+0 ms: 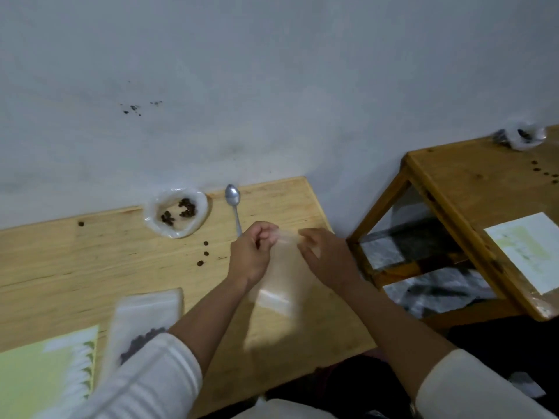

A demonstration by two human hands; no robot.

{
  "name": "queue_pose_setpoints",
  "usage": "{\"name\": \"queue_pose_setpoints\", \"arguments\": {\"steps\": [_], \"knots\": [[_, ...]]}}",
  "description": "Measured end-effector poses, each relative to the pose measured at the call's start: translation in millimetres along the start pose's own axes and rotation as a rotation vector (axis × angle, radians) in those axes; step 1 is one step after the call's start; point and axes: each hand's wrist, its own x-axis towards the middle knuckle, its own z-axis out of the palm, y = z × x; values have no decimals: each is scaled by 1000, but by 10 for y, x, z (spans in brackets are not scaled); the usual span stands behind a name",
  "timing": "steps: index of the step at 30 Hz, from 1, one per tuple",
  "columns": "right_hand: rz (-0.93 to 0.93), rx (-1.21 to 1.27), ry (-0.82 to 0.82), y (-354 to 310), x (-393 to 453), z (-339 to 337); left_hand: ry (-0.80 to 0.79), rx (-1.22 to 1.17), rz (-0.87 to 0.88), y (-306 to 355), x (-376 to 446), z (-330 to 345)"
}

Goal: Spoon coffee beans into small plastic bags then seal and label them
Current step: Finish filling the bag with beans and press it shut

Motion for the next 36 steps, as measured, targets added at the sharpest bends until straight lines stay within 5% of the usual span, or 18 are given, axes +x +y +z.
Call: {"name": "queue_pose_setpoints", "arguments": {"steps": [8, 13, 22, 30, 36], "knots": [[21, 414, 170, -1079, 418, 127, 386, -125, -14, 168, 20, -944], [-5, 815, -12, -1670, 440, 462, 287, -436, -159, 45, -98, -1367], [-12, 776, -46, -2127, 467, 844, 297, -636, -224, -163, -134, -1862], [-145, 536, 121, -2106, 584, 872, 466, -418, -202, -116, -29, -1688], [-176, 602, 44, -2001, 713, 812, 521, -324, -157, -7, 38, -1571]]}}
